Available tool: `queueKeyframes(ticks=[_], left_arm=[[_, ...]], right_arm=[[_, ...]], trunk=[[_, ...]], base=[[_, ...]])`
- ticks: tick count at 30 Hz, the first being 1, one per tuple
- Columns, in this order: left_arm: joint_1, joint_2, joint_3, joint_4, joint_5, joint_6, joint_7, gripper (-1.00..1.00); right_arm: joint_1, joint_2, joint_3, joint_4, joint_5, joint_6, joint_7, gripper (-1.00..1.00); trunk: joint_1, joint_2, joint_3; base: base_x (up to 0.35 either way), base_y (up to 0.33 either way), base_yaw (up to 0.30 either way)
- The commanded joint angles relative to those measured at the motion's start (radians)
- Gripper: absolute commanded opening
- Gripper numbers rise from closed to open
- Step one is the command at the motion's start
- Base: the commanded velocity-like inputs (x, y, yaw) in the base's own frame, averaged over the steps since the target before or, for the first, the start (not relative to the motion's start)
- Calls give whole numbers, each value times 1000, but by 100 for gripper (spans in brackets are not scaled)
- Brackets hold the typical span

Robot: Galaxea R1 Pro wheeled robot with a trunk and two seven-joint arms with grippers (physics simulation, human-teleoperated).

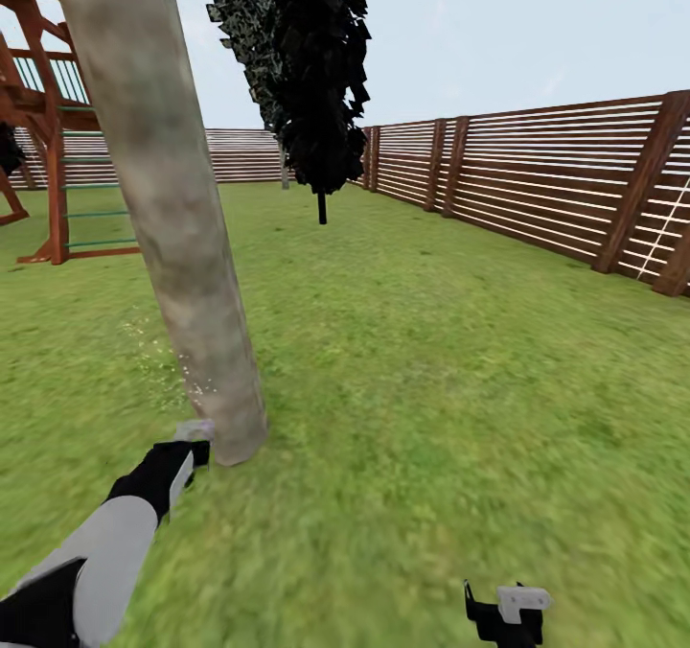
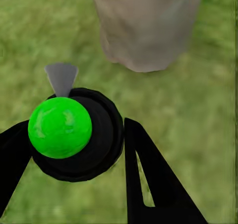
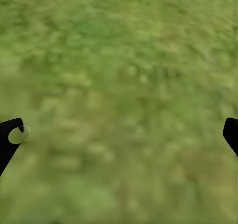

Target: In the garden, pick up the pesticide atomizer on the floor and spray pesticide onto both trees until each tree trunk is fully covered.

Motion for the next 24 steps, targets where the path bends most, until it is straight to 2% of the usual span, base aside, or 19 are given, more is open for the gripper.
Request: queueKeyframes(ticks=[1,2,3,4,6,7,8,9,11,12,15,18,21,24], left_arm=[[-31,5,-1,1,1,11,-1,-100],[-70,29,-2,1,0,39,-8,-100],[-80,61,-2,1,0,58,-44,-100],[-82,76,-3,0,-1,63,-84,-100],[-90,76,-11,-21,-2,74,-134,-100],[-102,67,-54,-63,-2,119,-145,-100],[-109,58,-105,-119,-1,191,-150,-100],[-111,60,-128,-166,0,235,-152,-100],[-114,82,-140,-225,0,277,-159,-100],[-119,107,-143,-259,1,315,-161,-100],[-117,103,-163,-292,2,346,-162,-100],[-126,80,-199,-297,4,349,-161,-100],[-130,77,-201,-298,5,349,-160,-100],[-132,87,-196,-298,6,349,-160,-100]], right_arm=[[0,-1,0,0,0,0,0,100],[0,-2,0,-1,0,0,0,100],[0,-2,0,-1,0,0,0,100],[0,-2,0,-1,0,0,0,100],[0,-2,0,-1,0,0,0,100],[0,-2,0,-2,-1,0,0,100],[0,-2,0,-2,-1,0,0,100],[0,-2,0,-2,0,0,0,100],[0,-2,0,-2,0,0,0,100],[0,-2,0,-2,0,0,0,100],[0,-2,0,-2,-1,0,0,100],[0,-1,0,-2,-1,0,0,100],[0,-1,0,-2,-1,0,0,100],[0,-1,0,-2,-1,0,0,100]], trunk=[[0,0,0],[0,0,0],[0,0,0],[0,0,0],[0,0,0],[0,0,0],[0,0,0],[0,0,0],[0,0,0],[0,0,0],[0,0,0],[0,0,0],[0,0,0],[0,0,0]], base=[[0,0,3],[0,0,0],[0,0,0],[0,0,0],[0,0,0],[0,0,0],[0,0,0],[0,0,0],[0,0,0],[0,0,0],[0,0,0],[0,-65,0],[0,-246,121],[29,-263,264]])
